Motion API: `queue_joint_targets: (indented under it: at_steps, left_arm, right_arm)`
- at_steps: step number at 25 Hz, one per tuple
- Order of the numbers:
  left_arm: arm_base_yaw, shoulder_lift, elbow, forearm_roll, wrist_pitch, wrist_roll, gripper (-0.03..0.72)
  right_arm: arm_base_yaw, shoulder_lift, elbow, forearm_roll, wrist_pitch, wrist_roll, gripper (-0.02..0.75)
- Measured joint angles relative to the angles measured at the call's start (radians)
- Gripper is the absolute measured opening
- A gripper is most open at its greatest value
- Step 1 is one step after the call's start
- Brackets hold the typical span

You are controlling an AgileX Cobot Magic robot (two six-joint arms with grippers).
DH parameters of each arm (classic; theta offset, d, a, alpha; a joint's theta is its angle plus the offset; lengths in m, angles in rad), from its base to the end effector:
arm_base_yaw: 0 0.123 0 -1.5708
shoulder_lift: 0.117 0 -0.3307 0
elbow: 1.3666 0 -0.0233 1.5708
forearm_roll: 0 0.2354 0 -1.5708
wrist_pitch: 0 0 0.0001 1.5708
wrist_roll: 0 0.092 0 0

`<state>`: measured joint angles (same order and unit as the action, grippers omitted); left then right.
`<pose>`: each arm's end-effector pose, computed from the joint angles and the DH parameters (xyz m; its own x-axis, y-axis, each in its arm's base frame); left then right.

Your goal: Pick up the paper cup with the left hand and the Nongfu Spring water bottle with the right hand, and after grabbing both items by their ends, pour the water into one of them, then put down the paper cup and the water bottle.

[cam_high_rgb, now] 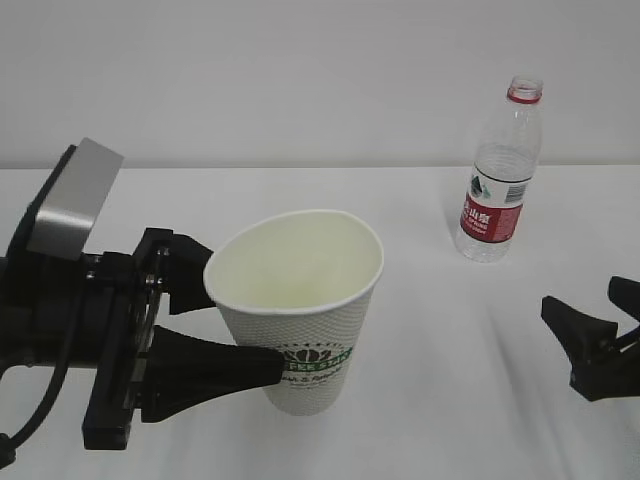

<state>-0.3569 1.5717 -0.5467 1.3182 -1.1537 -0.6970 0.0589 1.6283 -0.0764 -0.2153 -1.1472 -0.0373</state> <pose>0.1927 -0.1587 0.2577 -0.0906 0.1836 -0.9788 0.9920 0.1034 -0.0724 0.1896 0.0291 0.1880 -0.2868 -0.1413 -0.9475 -0.2805 0.9581 -0.0580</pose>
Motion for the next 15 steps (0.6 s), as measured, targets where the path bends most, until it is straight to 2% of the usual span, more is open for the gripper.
queue_joint_targets:
  at_steps: [11,15]
  left_arm:
    - [0.000,0.000,0.000,-0.010,0.000,0.000,0.490]
    - [0.000,0.000,0.000,-0.020,0.000,0.000,0.490]
  right_arm:
    - [0.000,0.010,-0.113,-0.002,0.000,-0.033,0.587]
    - [0.000,0.058,-0.148,-0.044,0.000,-0.029,0.587]
